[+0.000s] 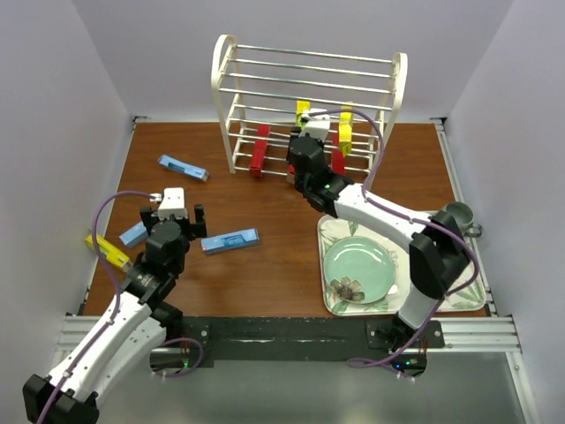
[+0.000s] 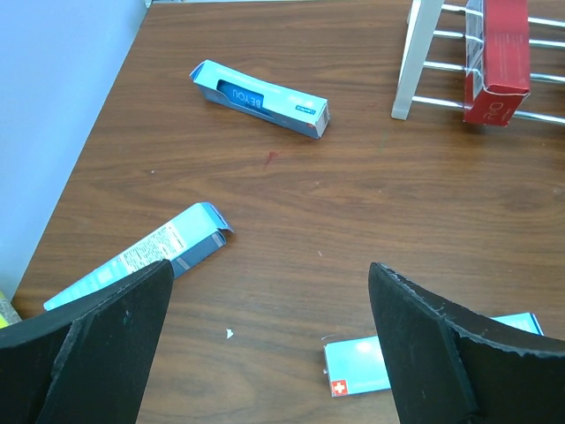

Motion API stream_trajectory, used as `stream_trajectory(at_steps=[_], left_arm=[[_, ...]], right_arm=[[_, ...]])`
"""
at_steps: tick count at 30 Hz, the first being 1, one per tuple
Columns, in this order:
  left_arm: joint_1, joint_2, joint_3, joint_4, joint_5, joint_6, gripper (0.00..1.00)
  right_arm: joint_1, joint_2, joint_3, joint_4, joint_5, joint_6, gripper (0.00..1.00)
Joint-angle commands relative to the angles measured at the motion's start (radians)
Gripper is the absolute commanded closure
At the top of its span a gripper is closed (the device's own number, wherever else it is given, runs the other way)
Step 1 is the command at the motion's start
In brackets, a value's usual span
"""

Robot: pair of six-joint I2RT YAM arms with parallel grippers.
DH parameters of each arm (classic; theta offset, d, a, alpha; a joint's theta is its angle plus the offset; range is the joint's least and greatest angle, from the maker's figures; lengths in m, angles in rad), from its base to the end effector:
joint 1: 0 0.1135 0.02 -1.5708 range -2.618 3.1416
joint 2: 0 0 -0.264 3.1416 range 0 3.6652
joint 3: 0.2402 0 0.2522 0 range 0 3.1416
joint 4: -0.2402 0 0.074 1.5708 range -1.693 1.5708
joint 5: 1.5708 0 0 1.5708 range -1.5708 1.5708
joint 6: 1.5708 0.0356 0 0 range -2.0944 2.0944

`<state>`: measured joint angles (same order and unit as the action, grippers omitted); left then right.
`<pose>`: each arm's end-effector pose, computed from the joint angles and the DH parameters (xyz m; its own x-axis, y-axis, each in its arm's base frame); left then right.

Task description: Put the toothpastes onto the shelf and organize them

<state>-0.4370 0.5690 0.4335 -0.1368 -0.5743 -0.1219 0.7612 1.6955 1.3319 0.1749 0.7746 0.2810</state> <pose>0.1427 -0.0453 0.2542 -0.2274 -0.0064 -0.9738 -0.1475 0.9887 0.0279 0.3074 0.2584 0.3258 -0.1293 0.1506 -0.9801 0.0419 0.9883 0.1463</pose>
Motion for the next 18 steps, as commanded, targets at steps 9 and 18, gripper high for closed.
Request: stream_trajectory(at_steps=[9,18], left_arm=[[-0.075,-0.02,-0.007,0.06,-0.081,-0.016,0.04],[-0.109,-0.027,-0.013,0.069,-0.075,-0.007,0.04]], right_arm=[[0.007,0.17,0.225,0.126,0.23,0.017,0.81],[0.004,0.251,0.276,0.089,0.238,0.006,0.74]])
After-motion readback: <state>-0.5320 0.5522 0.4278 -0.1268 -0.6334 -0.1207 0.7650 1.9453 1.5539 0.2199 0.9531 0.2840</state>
